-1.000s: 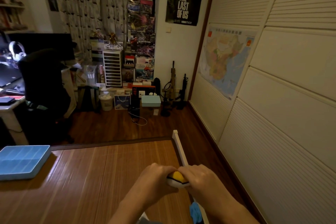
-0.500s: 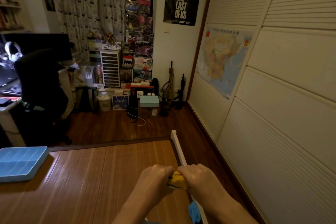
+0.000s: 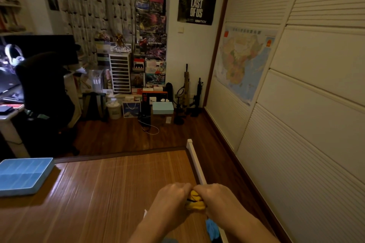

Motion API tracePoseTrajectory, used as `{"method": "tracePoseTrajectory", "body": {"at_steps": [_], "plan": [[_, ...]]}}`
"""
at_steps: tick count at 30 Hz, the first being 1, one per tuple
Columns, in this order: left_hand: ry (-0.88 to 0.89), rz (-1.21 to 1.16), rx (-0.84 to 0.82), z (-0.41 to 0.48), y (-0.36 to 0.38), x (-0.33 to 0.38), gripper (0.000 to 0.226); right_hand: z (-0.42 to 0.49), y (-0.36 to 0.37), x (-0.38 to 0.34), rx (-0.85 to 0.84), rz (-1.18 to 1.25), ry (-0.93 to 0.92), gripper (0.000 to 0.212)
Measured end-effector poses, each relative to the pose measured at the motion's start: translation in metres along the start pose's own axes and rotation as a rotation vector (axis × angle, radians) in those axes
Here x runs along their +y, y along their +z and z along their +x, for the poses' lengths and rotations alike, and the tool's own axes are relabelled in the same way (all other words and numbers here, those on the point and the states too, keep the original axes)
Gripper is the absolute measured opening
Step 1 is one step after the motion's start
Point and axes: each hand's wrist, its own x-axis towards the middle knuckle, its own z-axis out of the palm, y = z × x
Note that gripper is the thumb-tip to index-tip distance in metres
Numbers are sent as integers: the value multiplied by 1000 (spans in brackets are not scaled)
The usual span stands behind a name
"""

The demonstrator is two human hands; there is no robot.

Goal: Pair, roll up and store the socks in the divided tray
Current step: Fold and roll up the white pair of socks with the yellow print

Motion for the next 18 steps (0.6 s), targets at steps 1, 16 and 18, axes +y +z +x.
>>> {"method": "tracePoseTrajectory", "body": {"at_steps": [1, 16, 18], "plan": [[-15, -17, -30, 1, 0, 1, 23, 0, 0, 0, 4, 4, -9, 19], [-151, -181, 65, 1, 3, -7, 57, -5, 0, -2, -84, 390, 262, 23], [-257, -574, 65, -3, -4, -8, 88, -6, -7, -2, -81, 854, 404, 27]]}}
